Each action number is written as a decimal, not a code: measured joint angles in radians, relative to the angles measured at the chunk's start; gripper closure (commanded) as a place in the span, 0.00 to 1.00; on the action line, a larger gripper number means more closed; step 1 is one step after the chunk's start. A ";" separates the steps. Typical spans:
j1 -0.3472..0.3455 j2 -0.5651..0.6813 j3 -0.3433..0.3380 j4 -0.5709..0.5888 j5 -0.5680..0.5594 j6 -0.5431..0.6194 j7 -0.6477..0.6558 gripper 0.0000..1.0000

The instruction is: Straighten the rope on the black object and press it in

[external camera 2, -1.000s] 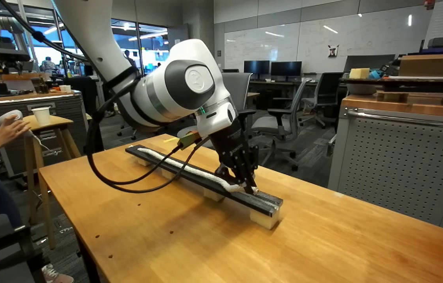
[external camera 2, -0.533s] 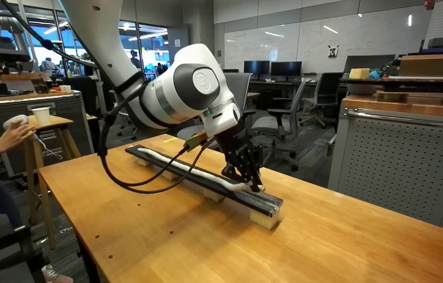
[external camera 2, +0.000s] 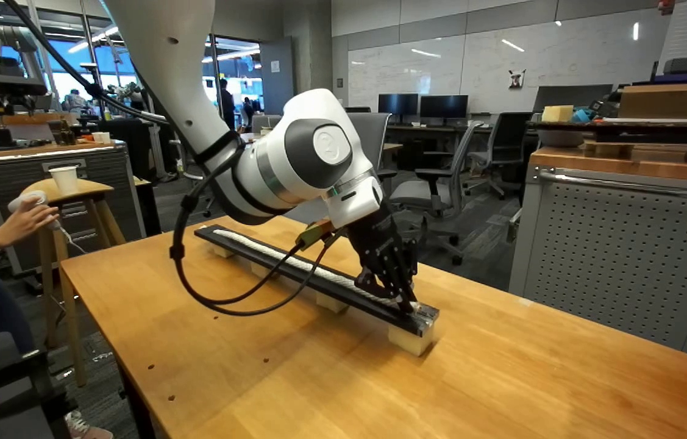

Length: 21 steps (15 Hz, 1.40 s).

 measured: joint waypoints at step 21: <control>0.082 -0.033 -0.073 -0.016 0.006 0.041 -0.102 0.00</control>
